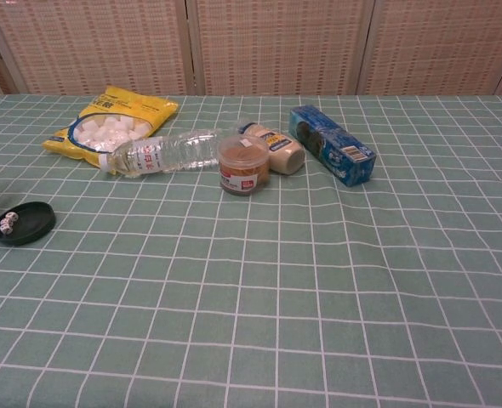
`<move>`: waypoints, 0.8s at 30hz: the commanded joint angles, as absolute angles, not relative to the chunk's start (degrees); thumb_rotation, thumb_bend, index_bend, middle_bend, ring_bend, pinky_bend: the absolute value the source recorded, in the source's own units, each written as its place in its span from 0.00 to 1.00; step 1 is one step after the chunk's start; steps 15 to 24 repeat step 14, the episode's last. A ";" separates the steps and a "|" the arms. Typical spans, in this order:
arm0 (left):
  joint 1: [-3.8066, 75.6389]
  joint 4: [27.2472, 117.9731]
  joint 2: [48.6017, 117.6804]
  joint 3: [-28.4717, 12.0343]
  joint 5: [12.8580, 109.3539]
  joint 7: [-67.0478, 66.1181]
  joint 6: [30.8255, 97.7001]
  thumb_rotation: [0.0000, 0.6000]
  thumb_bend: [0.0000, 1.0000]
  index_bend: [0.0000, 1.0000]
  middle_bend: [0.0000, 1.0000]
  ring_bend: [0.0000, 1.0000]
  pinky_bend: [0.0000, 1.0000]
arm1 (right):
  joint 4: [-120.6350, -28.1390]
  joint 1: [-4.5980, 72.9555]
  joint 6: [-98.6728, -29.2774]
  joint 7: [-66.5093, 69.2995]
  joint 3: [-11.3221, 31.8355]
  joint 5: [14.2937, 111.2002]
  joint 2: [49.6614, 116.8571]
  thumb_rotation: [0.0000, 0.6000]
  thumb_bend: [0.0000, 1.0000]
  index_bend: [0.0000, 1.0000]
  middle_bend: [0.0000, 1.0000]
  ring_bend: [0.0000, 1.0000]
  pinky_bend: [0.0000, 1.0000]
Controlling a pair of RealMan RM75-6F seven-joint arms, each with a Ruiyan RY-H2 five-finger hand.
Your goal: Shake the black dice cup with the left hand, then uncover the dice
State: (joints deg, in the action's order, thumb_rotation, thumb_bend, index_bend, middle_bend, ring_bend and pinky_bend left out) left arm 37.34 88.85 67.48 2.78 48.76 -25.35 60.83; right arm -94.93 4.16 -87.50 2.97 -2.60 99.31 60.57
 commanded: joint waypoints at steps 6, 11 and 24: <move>13.48 80.89 74.77 11.63 88.62 -0.96 94.83 1.00 0.39 0.00 0.00 0.00 0.00 | -94.88 3.35 -87.55 -4.03 -1.59 97.09 62.92 1.00 0.15 0.00 0.00 0.00 0.00; 12.45 80.34 73.99 9.15 88.40 0.50 95.32 1.00 0.39 0.00 0.00 0.00 0.00 | -95.33 3.18 -87.00 -5.74 -1.81 96.72 63.39 1.00 0.15 0.00 0.00 0.00 0.00; 12.55 79.86 73.61 8.32 87.90 1.32 93.21 1.00 0.39 0.00 0.00 0.00 0.00 | -95.47 3.01 -87.01 -6.44 -1.85 96.55 63.42 1.00 0.15 0.00 0.00 0.00 0.00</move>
